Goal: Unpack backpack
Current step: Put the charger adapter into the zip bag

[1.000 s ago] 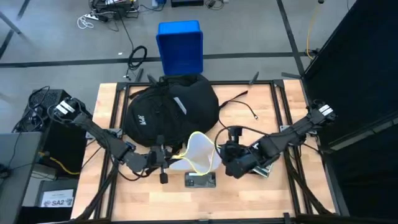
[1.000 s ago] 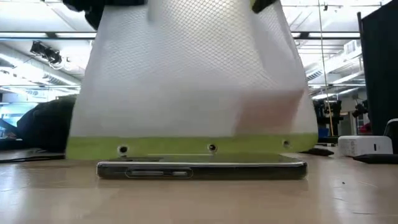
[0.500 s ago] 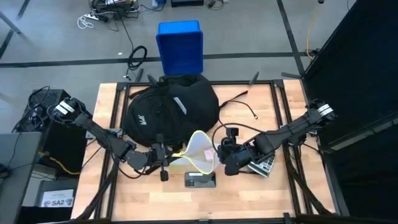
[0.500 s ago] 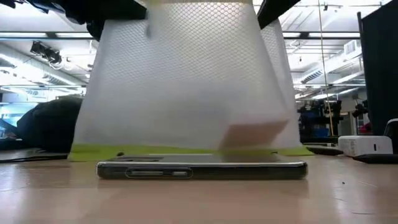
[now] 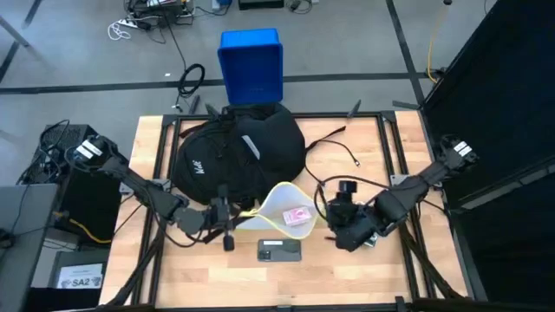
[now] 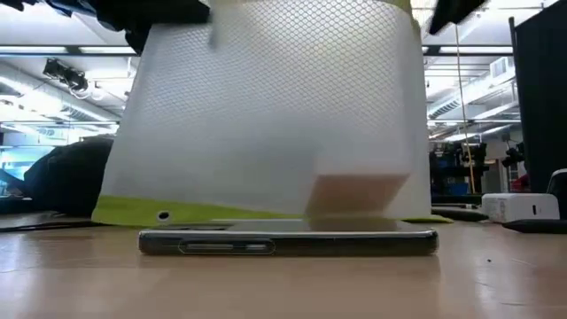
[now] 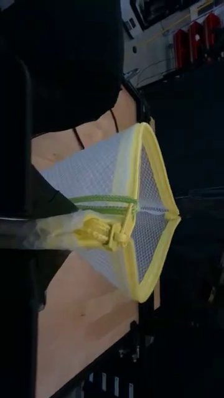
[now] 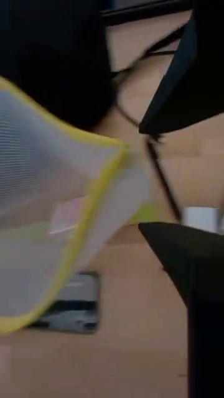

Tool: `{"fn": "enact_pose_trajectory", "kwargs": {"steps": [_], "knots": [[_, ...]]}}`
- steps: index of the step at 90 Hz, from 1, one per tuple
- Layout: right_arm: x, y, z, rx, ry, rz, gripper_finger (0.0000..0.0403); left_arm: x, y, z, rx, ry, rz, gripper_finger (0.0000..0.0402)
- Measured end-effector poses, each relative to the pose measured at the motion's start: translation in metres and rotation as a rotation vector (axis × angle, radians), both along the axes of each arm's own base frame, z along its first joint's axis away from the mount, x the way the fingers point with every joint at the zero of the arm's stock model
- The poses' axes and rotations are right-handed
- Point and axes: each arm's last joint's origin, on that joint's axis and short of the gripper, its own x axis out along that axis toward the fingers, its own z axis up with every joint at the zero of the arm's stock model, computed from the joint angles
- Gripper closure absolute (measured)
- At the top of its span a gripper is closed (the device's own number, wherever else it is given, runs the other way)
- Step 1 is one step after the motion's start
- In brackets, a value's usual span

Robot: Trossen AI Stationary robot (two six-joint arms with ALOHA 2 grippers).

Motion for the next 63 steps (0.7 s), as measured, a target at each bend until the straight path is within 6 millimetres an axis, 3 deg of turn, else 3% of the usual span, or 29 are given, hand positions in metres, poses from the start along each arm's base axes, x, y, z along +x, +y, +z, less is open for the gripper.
{"fn": "enact_pose_trajectory", "kwargs": {"steps": [17,31,44,63], "knots": [[-0.01,0.009,-0.018,0.061,0.047,-0.066,0.0153,0.004,0.008,0.0,0.001,0.003,0.019,0.0402],[-0.012,0.009,-0.059,0.098,0.078,-0.08,0.0148,0.008,0.013,0.0,-0.008,0.008,-0.005,0.0402],[-0.012,0.003,-0.091,0.173,0.119,-0.094,0.0143,0.009,0.014,0.0,-0.012,0.011,-0.02,0.0402],[-0.006,-0.014,-0.113,0.244,0.142,-0.125,0.0139,0.009,0.014,-0.001,-0.019,0.015,-0.042,0.0402]]}}
